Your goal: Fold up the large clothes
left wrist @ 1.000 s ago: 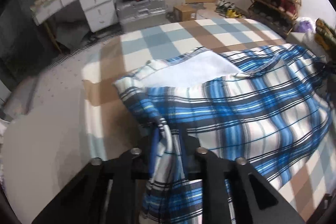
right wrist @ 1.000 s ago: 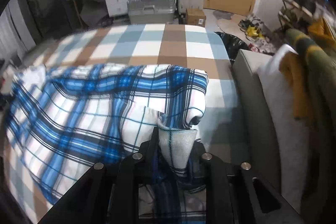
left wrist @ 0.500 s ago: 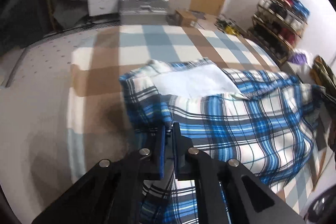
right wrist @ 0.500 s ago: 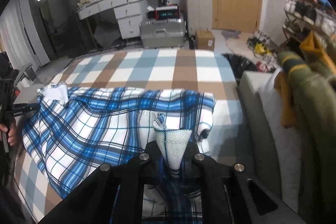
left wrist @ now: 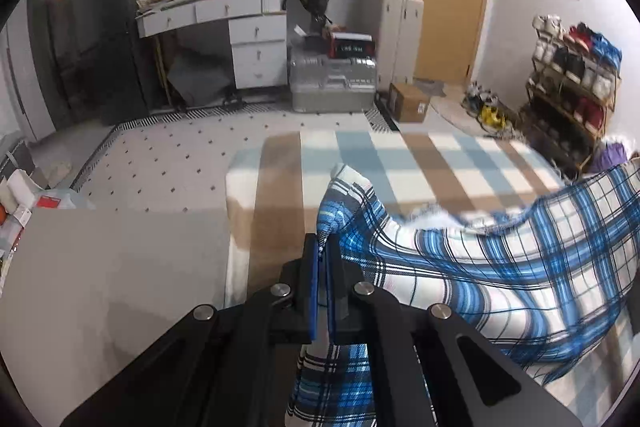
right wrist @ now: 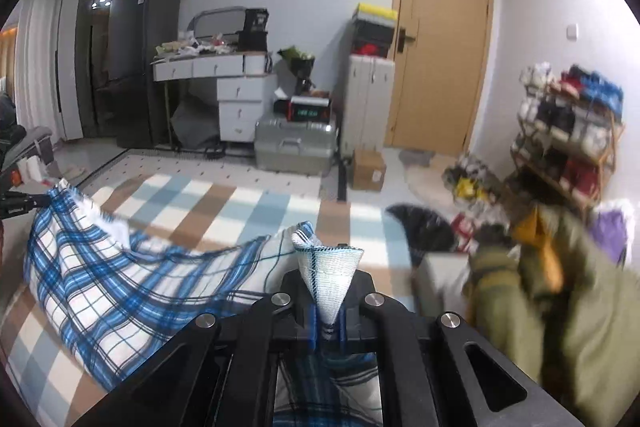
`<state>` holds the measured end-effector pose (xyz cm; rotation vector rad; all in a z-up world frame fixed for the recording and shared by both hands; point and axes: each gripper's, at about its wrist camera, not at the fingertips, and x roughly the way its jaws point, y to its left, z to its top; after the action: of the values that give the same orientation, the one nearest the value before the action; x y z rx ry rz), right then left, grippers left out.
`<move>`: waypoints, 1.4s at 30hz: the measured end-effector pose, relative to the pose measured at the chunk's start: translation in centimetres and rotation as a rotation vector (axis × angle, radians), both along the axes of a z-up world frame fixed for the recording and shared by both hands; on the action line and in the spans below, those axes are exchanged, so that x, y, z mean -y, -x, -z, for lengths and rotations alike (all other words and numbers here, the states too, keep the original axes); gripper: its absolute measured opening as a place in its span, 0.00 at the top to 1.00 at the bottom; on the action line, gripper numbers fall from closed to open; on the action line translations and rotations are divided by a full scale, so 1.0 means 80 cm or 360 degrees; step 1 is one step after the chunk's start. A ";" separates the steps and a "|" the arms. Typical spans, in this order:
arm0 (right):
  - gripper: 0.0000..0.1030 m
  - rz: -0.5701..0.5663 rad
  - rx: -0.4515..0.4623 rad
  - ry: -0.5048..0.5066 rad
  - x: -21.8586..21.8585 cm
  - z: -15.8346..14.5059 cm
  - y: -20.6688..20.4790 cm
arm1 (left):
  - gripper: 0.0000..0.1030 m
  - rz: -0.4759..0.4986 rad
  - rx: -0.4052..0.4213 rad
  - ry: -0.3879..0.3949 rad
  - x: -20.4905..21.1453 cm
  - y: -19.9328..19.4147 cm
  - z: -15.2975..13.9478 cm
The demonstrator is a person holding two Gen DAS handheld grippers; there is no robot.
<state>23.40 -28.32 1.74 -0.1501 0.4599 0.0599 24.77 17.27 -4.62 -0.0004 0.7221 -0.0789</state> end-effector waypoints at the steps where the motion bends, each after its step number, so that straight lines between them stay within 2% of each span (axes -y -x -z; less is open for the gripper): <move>1: 0.94 0.0007 0.0030 0.0021 -0.002 -0.010 -0.006 | 1.00 -0.0017 0.0032 0.0000 -0.001 -0.003 -0.006; 3: 0.94 0.0054 0.0045 0.0043 -0.001 -0.020 -0.024 | 1.00 -0.0023 0.0063 0.0000 -0.002 -0.011 -0.009; 5: 0.94 0.0118 -0.0079 0.0042 0.004 -0.009 -0.059 | 1.00 -0.0058 -0.0004 0.0000 -0.002 -0.033 0.005; 7: 0.93 0.0210 -0.0293 0.0024 0.016 0.025 -0.104 | 1.00 -0.0091 -0.0132 0.0007 -0.003 -0.054 0.034; 9: 0.93 0.0306 -0.0563 0.0019 0.029 0.078 -0.148 | 1.00 -0.0125 -0.0286 0.0039 -0.010 -0.076 0.070; 10: 0.93 0.0346 -0.0649 0.0009 0.034 0.097 -0.162 | 1.00 -0.0153 -0.0336 0.0052 -0.016 -0.084 0.088; 13: 0.88 0.0431 -0.0815 0.0035 0.044 0.156 -0.194 | 0.97 -0.0207 -0.0490 0.0062 -0.026 -0.101 0.126; 15: 0.84 0.0447 -0.0844 0.0079 0.045 0.176 -0.203 | 0.97 -0.0263 -0.0559 0.0033 -0.033 -0.101 0.136; 17: 0.72 0.0455 -0.0798 0.0174 0.044 0.175 -0.202 | 0.95 -0.0285 -0.0573 0.0024 -0.043 -0.093 0.134; 19: 0.50 0.0445 -0.0710 0.0187 0.044 0.162 -0.189 | 0.88 -0.0333 -0.0561 0.0005 -0.055 -0.078 0.125; 20: 0.47 0.0443 -0.0655 0.0181 0.043 0.150 -0.178 | 0.78 -0.0336 -0.0535 0.0026 -0.060 -0.066 0.119; 21: 0.46 0.0423 -0.0585 0.0152 0.040 0.135 -0.163 | 0.64 -0.0326 -0.0515 0.0042 -0.059 -0.057 0.111; 22: 0.44 0.0398 -0.0532 0.0125 0.040 0.125 -0.149 | 0.56 -0.0307 -0.0489 0.0048 -0.055 -0.041 0.102; 23: 0.38 0.0366 -0.0479 0.0096 0.035 0.113 -0.126 | 0.50 -0.0279 -0.0462 0.0055 -0.048 -0.031 0.092; 25: 0.28 0.0285 -0.0384 0.0019 0.025 0.095 -0.084 | 0.44 -0.0162 -0.0403 0.0093 -0.027 0.002 0.078; 27: 0.17 0.0215 -0.0313 -0.0116 0.020 0.085 -0.031 | 0.32 -0.0060 -0.0395 0.0095 -0.007 0.035 0.075; 28: 0.13 0.0174 -0.0301 -0.0215 0.019 0.085 -0.001 | 0.30 -0.0029 -0.0398 0.0076 0.001 0.044 0.078; 31: 0.12 0.0151 -0.0338 -0.0530 0.023 0.108 0.074 | 0.30 -0.0021 -0.0406 0.0077 0.016 0.077 0.092; 34: 0.12 0.0120 -0.0451 -0.0797 0.026 0.145 0.114 | 0.30 -0.0010 -0.0373 0.0039 0.041 0.103 0.100; 37: 0.12 0.0129 -0.0483 -0.0841 0.015 0.162 0.126 | 0.30 0.0079 -0.0290 0.0005 0.074 0.108 0.089; 40: 0.12 0.0074 -0.0439 -0.0799 -0.010 0.149 0.104 | 0.30 0.0155 -0.0195 -0.0106 0.118 0.093 0.075; 42: 0.12 0.0000 -0.0343 -0.0741 -0.036 0.125 0.083 | 0.30 0.0176 -0.0128 -0.0103 0.139 0.076 0.073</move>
<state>16.77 -25.45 -8.29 0.3170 0.6487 0.1823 18.68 6.12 -10.46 0.0990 0.8047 -0.1617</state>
